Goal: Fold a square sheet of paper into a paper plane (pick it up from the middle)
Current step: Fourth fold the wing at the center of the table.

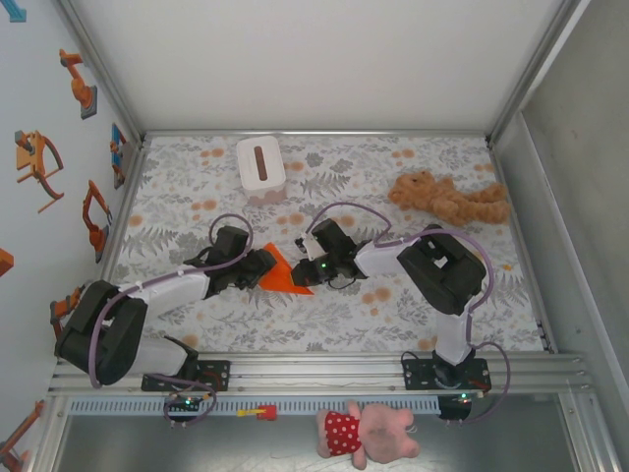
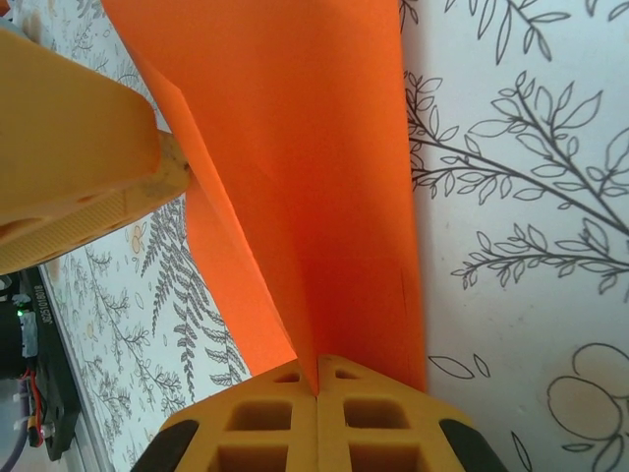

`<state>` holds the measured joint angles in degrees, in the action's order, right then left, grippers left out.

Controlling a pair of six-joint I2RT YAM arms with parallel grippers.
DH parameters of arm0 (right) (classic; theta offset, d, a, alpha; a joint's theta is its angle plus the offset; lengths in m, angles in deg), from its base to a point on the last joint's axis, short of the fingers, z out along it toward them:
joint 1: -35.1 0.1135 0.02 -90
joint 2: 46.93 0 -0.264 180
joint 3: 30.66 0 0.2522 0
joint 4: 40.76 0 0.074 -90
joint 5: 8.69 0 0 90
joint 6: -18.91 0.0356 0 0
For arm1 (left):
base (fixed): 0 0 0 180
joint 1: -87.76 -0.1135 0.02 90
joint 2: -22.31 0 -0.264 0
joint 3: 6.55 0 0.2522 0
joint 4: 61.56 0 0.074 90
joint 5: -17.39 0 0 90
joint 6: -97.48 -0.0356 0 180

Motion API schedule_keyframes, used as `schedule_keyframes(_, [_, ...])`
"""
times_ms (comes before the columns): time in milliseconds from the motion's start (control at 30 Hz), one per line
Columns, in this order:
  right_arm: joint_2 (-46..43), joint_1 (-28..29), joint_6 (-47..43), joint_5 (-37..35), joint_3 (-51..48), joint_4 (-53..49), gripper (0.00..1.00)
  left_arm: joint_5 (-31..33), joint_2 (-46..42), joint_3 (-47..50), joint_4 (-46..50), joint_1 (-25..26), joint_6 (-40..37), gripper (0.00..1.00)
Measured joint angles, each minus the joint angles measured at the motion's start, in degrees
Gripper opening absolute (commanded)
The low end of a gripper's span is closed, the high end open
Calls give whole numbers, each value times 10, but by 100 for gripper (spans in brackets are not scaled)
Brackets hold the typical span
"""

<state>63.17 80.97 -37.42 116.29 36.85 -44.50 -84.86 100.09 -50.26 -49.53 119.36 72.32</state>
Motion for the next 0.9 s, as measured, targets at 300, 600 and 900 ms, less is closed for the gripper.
schedule_keyframes(300, [5,-2,0,16,0,-2,8,1,32,-27,26,0,-11,40])
schedule_keyframes(600, [5,-8,-23,39,0,-7,13,19,51,-50,68,0,-19,38])
schedule_keyframes(900, [5,-13,-57,66,0,-21,14,20,65,-60,76,0,-28,39])
